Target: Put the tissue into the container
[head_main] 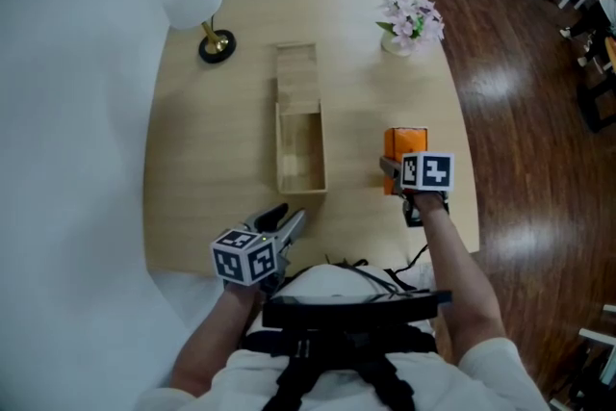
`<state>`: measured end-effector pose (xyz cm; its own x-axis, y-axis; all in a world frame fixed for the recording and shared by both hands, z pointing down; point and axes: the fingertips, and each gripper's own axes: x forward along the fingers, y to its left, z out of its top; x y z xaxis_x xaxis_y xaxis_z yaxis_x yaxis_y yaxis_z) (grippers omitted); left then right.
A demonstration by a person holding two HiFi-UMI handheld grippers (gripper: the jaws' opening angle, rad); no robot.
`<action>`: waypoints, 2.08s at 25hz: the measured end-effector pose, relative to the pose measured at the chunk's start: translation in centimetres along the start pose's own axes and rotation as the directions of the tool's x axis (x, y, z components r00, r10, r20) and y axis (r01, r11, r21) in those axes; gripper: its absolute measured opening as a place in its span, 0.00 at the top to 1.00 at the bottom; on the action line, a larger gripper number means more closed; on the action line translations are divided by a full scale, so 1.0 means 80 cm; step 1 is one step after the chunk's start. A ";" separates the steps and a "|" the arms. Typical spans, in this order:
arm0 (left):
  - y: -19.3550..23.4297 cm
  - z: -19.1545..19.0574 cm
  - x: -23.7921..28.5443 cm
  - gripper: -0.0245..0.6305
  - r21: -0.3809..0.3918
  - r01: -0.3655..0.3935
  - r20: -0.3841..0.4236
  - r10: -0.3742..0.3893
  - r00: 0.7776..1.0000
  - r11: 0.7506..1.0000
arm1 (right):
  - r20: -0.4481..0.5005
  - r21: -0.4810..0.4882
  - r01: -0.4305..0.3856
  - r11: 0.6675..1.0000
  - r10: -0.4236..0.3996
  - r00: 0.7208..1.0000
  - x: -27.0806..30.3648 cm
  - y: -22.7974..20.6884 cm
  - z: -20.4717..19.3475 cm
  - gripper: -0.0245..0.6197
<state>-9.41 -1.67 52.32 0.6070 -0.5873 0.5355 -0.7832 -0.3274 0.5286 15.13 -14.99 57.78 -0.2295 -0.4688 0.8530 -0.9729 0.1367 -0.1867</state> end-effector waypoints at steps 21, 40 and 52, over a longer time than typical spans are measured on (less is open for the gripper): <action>0.057 -0.002 -0.055 0.67 -0.005 0.006 0.012 -0.006 1.000 1.000 | 0.049 -0.042 -0.072 0.997 0.074 0.996 0.003 0.146 0.030 0.25; 0.093 0.005 -0.077 0.67 -0.008 0.016 0.013 -0.016 1.000 1.000 | 0.085 -0.040 -0.172 0.984 0.175 0.981 0.022 0.275 0.061 0.25; 0.106 0.004 -0.083 0.67 -0.021 0.012 0.013 -0.012 1.000 1.000 | 0.071 -0.075 -0.146 0.986 0.151 0.986 0.051 0.304 0.059 0.34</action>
<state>-20.13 -0.77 53.07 0.6142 -0.5929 0.5209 -0.7729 -0.3185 0.5488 -9.59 -17.70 54.39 -0.3757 -0.5033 0.7781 -0.9239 0.2686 -0.2724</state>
